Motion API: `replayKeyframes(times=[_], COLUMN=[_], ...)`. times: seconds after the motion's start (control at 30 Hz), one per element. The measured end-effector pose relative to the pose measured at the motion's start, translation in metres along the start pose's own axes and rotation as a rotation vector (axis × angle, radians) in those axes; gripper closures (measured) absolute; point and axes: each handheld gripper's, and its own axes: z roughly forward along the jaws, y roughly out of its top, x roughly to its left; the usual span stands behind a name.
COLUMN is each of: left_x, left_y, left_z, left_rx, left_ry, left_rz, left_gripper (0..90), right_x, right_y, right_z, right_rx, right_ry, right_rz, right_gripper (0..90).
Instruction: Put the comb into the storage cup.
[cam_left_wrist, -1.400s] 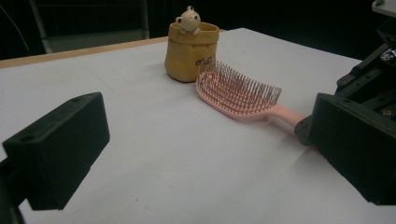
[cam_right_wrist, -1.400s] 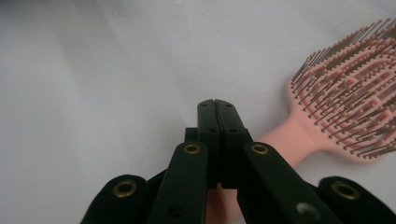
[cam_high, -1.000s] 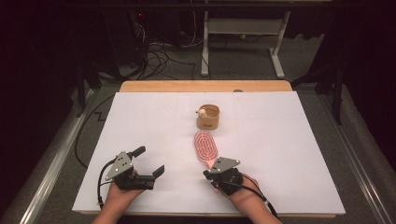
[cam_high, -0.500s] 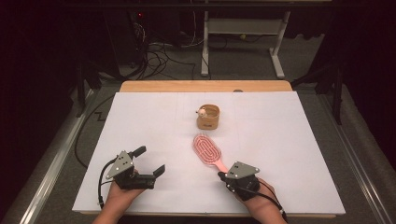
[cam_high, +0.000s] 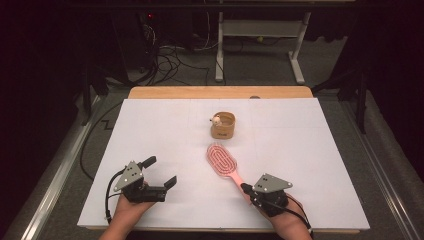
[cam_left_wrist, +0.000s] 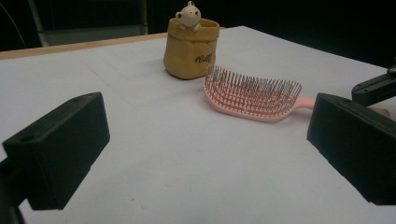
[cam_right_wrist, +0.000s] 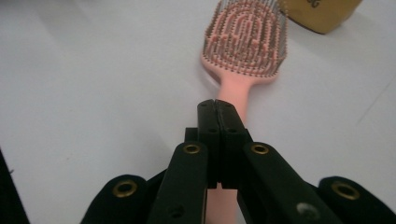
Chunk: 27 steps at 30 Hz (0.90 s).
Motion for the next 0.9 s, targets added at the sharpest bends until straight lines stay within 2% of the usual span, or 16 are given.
replayKeyframes(times=[0.17, 0.37, 0.53, 0.77, 0.87, 0.9], left_x=[0.0, 0.0, 0.0, 0.0, 0.0, 0.0], left_y=[0.0, 0.001, 0.001, 0.001, 0.001, 0.001], left_z=[0.0, -0.001, -0.001, -0.001, -0.001, -0.001], left_rx=[-0.001, -0.003, -0.001, -0.005, -0.004, -0.005], left_ry=[-0.001, 0.0, 0.0, 0.0, 0.0, 0.0], left_rz=[0.001, 0.006, 0.006, 0.007, 0.007, 0.007], left_gripper=[0.0, 0.0, 0.0, 0.0, 0.0, 0.0], right_x=[0.008, 0.011, 0.011, 0.002, -0.006, -0.011], right_y=[0.0, -0.002, -0.002, -0.006, -0.008, -0.01], right_z=[0.004, 0.007, 0.007, 0.004, 0.002, 0.001], right_rx=[0.03, 0.064, 0.067, 0.074, 0.076, 0.079], right_ry=[0.01, 0.019, 0.022, -0.014, -0.036, -0.043], right_rz=[-0.037, -0.053, -0.052, -0.035, -0.031, -0.016], right_gripper=[90.0, 90.0, 90.0, 90.0, 90.0, 90.0])
